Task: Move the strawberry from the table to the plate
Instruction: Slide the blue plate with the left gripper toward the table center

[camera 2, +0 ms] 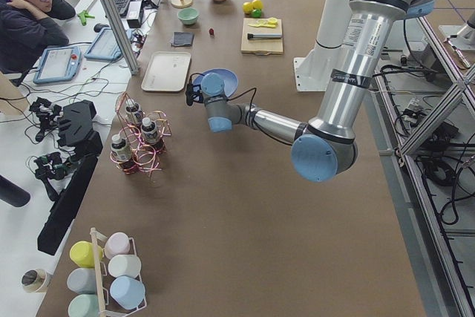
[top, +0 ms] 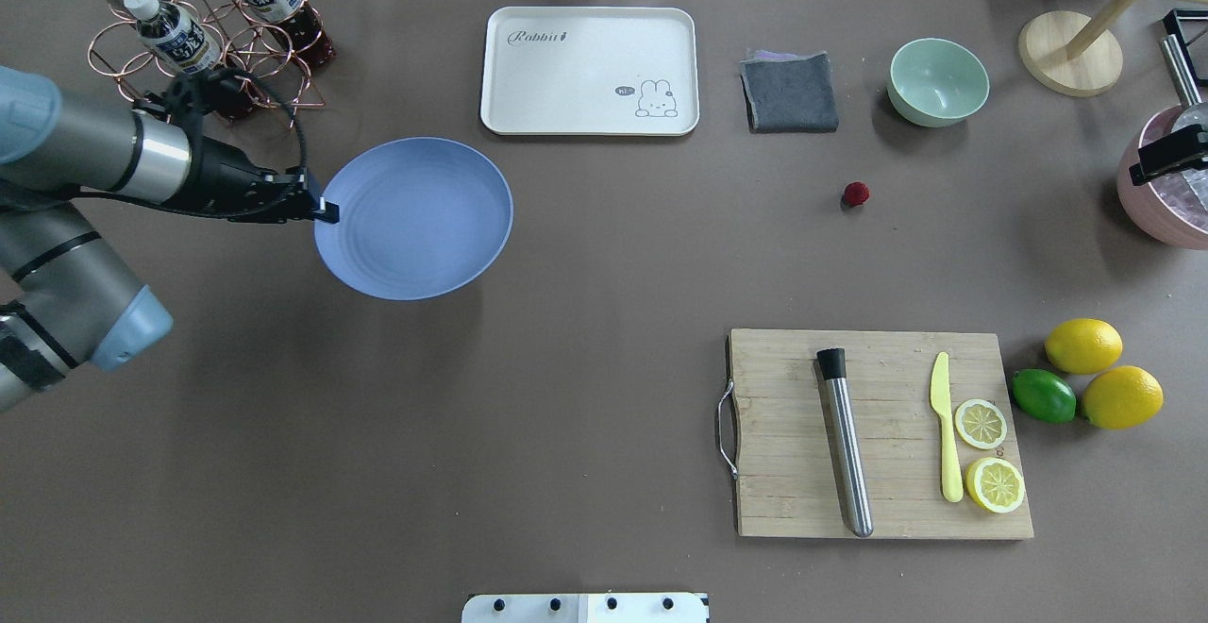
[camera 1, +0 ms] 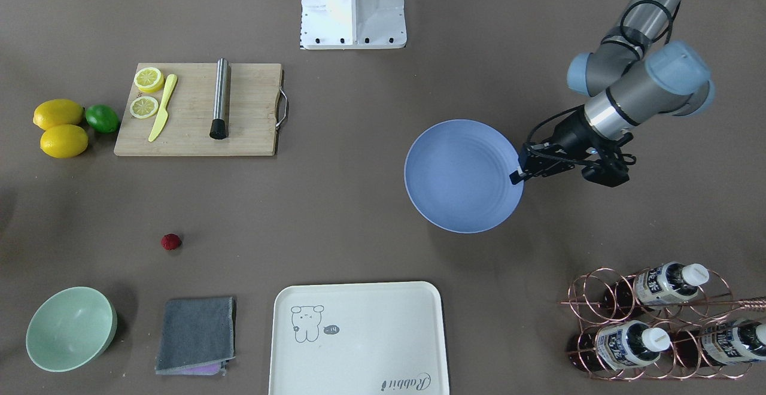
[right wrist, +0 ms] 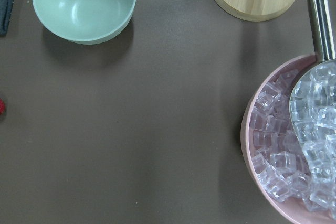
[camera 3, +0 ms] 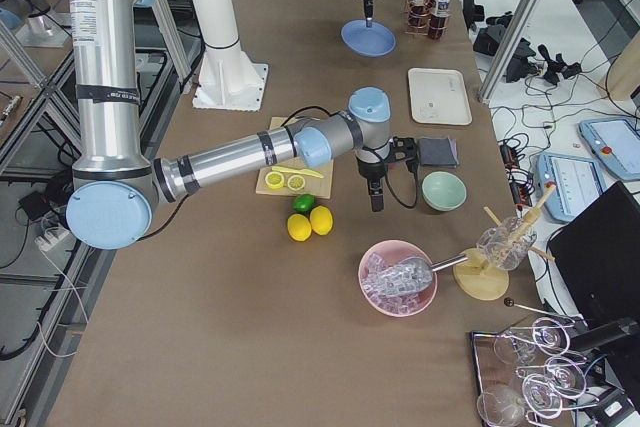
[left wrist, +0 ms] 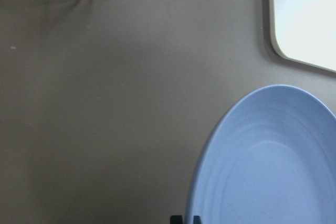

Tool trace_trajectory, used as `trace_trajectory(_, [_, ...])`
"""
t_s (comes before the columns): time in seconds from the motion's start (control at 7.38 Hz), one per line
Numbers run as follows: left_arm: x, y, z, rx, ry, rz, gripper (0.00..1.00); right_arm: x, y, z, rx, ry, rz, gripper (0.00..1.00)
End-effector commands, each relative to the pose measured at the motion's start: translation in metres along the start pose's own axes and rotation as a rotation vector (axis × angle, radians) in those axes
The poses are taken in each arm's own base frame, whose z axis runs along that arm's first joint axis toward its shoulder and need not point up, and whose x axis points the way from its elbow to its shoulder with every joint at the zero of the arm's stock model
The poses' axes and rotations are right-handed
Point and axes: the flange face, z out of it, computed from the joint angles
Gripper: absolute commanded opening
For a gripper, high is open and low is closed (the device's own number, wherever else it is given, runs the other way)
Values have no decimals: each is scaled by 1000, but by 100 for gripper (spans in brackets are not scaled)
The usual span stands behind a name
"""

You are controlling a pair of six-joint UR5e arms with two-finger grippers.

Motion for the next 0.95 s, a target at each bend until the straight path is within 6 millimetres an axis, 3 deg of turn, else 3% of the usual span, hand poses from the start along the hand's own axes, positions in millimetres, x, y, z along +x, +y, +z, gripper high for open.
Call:
trace_trajectory(0.0, [96,32,60,6,-39,23,0,1,0,1,-4,-1,2,100])
trace_trajectory(0.14, [123,42,85,31,-48,37,0,1,0,2,-5,-1,3,100])
trace_trajectory(0.41, [143,51,127,86,-79,50,0,1,-2,3,-4,1,3,100])
trace_trajectory(0.81, [143,43,131,101,-87,55,0,-1,-5,2,-1,-1,1,100])
